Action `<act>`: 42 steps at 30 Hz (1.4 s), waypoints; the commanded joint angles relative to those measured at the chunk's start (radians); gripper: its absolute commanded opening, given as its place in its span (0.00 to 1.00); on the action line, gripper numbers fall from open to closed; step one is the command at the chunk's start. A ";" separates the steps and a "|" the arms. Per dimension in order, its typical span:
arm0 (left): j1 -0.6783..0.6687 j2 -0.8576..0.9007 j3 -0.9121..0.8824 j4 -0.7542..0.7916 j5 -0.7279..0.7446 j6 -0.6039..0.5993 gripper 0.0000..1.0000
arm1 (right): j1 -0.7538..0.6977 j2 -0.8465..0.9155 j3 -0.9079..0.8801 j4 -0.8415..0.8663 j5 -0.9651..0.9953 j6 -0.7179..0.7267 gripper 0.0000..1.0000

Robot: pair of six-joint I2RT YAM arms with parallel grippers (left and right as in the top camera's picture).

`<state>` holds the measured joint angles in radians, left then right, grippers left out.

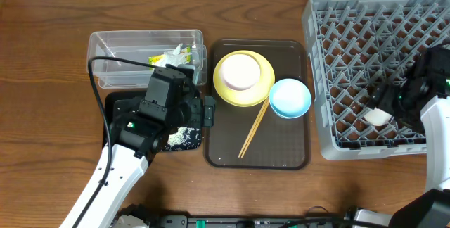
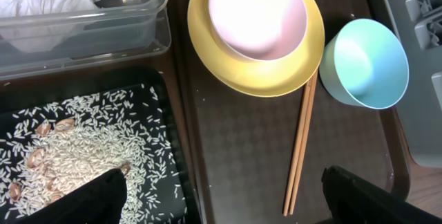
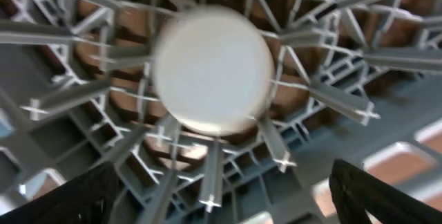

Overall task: Sort waste into correct bins and load items into the dishwasher rack
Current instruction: 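Move the right gripper to the light-blue bowl and grip its rim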

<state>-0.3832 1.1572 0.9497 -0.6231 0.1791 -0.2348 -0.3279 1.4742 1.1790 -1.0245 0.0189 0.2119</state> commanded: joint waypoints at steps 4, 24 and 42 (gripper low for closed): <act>0.001 -0.007 0.005 -0.068 -0.120 -0.011 0.93 | -0.011 -0.022 0.114 -0.035 -0.148 -0.001 0.86; 0.119 -0.007 0.005 -0.184 -0.303 -0.172 0.93 | 0.618 0.061 0.180 -0.003 0.016 0.071 0.71; 0.119 -0.007 0.005 -0.184 -0.303 -0.171 0.93 | 0.695 0.382 0.180 -0.042 0.135 0.387 0.60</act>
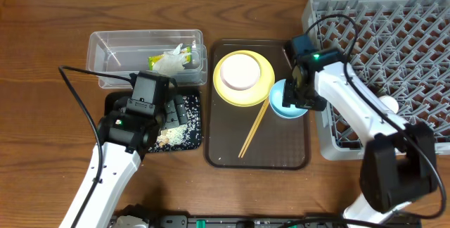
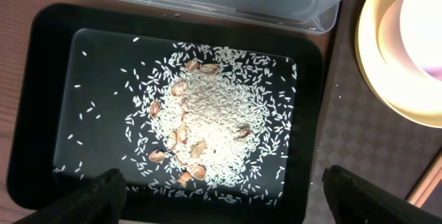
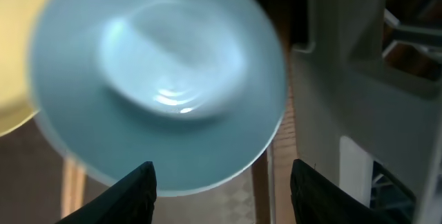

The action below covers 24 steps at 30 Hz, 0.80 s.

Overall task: Sort waste into correct bins and load items into the dishwasher rack
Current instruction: 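Move the right gripper to the light-blue bowl and grip its rim, then lift the light-blue bowl with the right gripper toward the rack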

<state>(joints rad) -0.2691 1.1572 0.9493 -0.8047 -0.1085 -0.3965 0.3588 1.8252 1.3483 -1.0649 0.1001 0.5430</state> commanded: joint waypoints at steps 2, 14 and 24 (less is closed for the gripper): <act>0.005 -0.007 0.006 -0.002 -0.015 -0.010 0.93 | 0.008 0.055 0.011 0.000 0.053 0.056 0.60; 0.005 -0.007 0.006 -0.002 -0.015 -0.010 0.93 | 0.009 0.111 0.011 0.018 0.049 0.056 0.34; 0.005 -0.007 0.006 -0.002 -0.011 -0.010 0.93 | 0.009 0.111 -0.035 0.019 0.049 0.100 0.26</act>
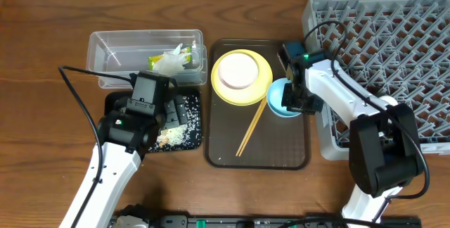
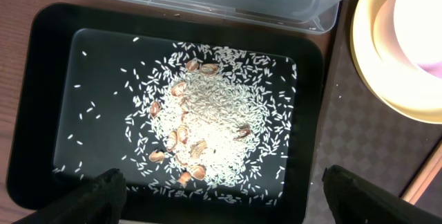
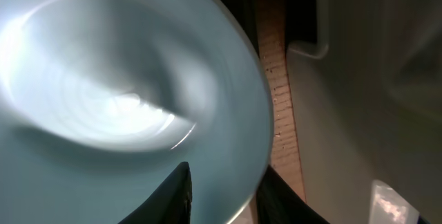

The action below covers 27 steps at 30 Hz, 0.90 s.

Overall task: Sort waste into correct bins and load items into the dishwasher rack
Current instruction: 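Lift the light-blue bowl with the right gripper toward the rack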

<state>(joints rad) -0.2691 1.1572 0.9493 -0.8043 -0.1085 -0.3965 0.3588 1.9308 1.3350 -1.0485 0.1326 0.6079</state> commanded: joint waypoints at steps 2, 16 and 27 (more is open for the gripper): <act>0.005 -0.007 0.006 -0.002 -0.011 -0.010 0.93 | 0.009 0.006 -0.024 0.001 0.017 0.035 0.18; 0.005 -0.007 0.006 -0.003 -0.011 -0.010 0.93 | 0.008 -0.024 -0.011 -0.014 0.017 0.026 0.01; 0.005 -0.007 0.006 -0.002 -0.011 -0.010 0.93 | -0.049 -0.318 0.100 0.086 0.109 -0.205 0.01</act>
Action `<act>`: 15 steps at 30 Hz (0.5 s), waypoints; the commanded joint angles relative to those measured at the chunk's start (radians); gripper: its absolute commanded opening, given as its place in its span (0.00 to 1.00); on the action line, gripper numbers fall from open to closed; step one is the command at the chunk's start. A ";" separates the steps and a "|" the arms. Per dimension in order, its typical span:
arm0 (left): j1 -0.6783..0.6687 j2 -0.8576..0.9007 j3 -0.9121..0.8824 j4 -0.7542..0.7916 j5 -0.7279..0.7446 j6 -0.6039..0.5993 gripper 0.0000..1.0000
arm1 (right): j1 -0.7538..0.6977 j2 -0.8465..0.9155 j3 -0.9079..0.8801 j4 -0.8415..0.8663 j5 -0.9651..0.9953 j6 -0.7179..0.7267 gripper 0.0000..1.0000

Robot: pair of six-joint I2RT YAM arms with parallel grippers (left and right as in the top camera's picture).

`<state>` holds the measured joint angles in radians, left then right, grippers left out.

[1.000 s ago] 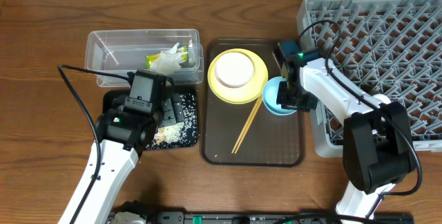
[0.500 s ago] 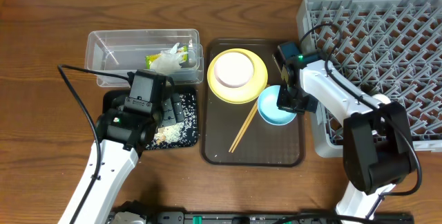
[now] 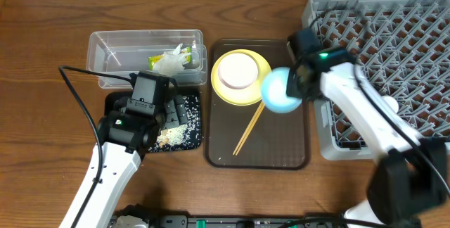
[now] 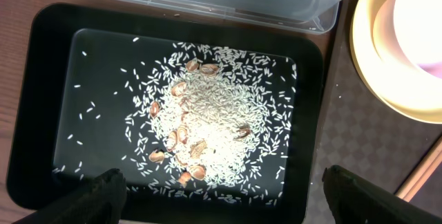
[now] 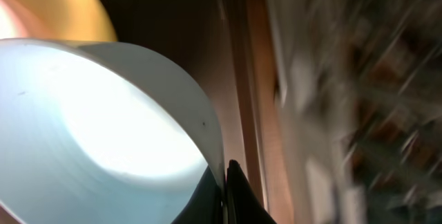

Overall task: Sort waste into correct bins and load items into the dishwasher rack
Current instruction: 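Lift the light-blue bowl with the right gripper toward the rack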

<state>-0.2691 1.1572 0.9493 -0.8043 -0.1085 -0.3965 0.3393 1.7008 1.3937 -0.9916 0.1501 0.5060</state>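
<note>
My right gripper [image 5: 222,195] is shut on the rim of the light blue bowl [image 3: 280,91], which hangs lifted and tilted above the brown tray [image 3: 281,154], beside the grey dishwasher rack [image 3: 380,45]. The bowl [image 5: 90,127] fills the right wrist view. On the tray a pink bowl [image 3: 238,71] sits in a yellow plate [image 3: 259,91], with chopsticks [image 3: 247,131] beside them. A white cup [image 3: 389,105] rests in the rack. My left gripper [image 4: 221,200] hangs open above the black tray [image 4: 52,51] of rice and shells.
A clear plastic bin [image 3: 126,48] holding wrappers stands behind the black tray [image 3: 116,101]. The rack takes up the right side of the wooden table [image 3: 42,59]. The left arm's cable [image 3: 77,91] loops over the table's left part.
My right gripper, then down at the blue bowl's rim on the tray, is now shut on it, and the bowl is lifted and tilted. The left arm has not moved.
My right gripper was in the rack over the white cup while the left hung over the trays' edge. Then the right stood open over the blue bowl and the left over the rice tray. The right then closed in on the rim, and now holds the bowl raised.
</note>
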 commanded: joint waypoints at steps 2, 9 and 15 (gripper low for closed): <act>0.005 -0.007 0.006 0.001 -0.011 -0.010 0.93 | -0.048 -0.132 0.042 0.088 0.160 -0.170 0.01; 0.005 -0.007 0.006 0.002 -0.011 -0.010 0.93 | -0.109 -0.169 0.039 0.399 0.404 -0.667 0.01; 0.005 -0.007 0.006 0.003 -0.011 -0.010 0.93 | -0.175 -0.145 0.037 0.711 0.439 -0.930 0.01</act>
<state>-0.2691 1.1572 0.9493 -0.8028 -0.1081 -0.3965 0.1963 1.5406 1.4246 -0.3386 0.5201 -0.2249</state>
